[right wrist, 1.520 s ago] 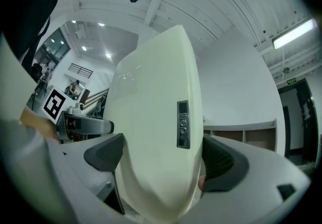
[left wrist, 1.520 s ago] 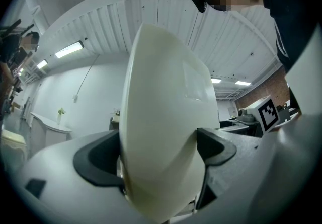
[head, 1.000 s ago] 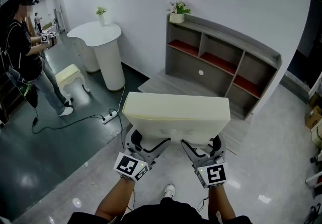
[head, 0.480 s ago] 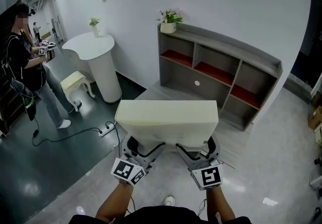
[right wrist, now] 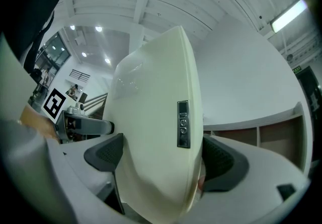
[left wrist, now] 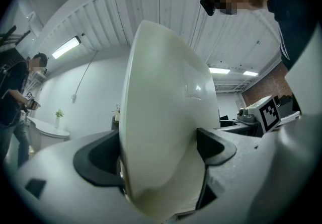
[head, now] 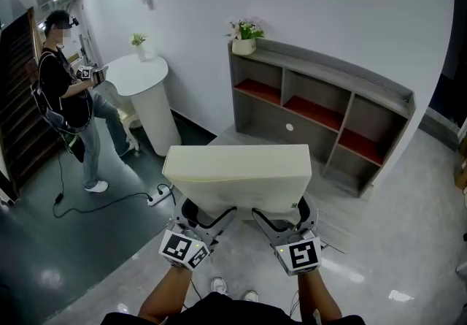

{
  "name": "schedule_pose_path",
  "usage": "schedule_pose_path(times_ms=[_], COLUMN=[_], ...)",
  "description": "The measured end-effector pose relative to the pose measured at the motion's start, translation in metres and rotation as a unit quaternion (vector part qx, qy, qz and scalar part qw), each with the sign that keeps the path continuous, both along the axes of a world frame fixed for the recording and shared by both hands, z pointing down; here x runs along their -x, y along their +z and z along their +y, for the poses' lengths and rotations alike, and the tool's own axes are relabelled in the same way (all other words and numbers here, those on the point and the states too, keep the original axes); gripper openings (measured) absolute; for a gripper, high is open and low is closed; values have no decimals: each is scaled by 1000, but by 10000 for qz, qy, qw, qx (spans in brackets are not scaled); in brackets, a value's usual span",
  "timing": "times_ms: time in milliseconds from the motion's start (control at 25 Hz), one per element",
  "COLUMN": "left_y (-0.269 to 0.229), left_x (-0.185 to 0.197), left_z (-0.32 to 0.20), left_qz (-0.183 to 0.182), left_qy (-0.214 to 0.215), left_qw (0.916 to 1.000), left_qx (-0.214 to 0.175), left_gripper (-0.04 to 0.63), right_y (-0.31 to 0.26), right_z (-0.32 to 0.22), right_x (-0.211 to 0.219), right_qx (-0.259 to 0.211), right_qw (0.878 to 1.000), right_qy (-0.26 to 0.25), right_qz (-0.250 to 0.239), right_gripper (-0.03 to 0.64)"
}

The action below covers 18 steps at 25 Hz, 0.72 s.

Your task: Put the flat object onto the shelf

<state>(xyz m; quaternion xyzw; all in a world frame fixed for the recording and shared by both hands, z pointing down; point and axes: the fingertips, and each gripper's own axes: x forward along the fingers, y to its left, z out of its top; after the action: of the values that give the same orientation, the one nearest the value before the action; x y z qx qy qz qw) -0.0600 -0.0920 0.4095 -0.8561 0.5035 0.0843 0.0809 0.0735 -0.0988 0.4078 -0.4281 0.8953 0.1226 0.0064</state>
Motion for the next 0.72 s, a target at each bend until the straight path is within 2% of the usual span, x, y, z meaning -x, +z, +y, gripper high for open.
schedule_pose_path(times_ms=[480,720], left_y=[0,-5], left_x=[16,26], left_z=[-66,-112], left_qz=[100,126], left_qy=[43,149], left_qw=[9999,9997], left_qx=[-111,-177], left_gripper=[468,468], right_y=[-1,-15], right_z=[-65,-110], right_x=[15,25], right_qx=[-96,-480], right_qw=[9999,9988], right_qy=[36,105], right_qz=[112,42], right_gripper=[476,476])
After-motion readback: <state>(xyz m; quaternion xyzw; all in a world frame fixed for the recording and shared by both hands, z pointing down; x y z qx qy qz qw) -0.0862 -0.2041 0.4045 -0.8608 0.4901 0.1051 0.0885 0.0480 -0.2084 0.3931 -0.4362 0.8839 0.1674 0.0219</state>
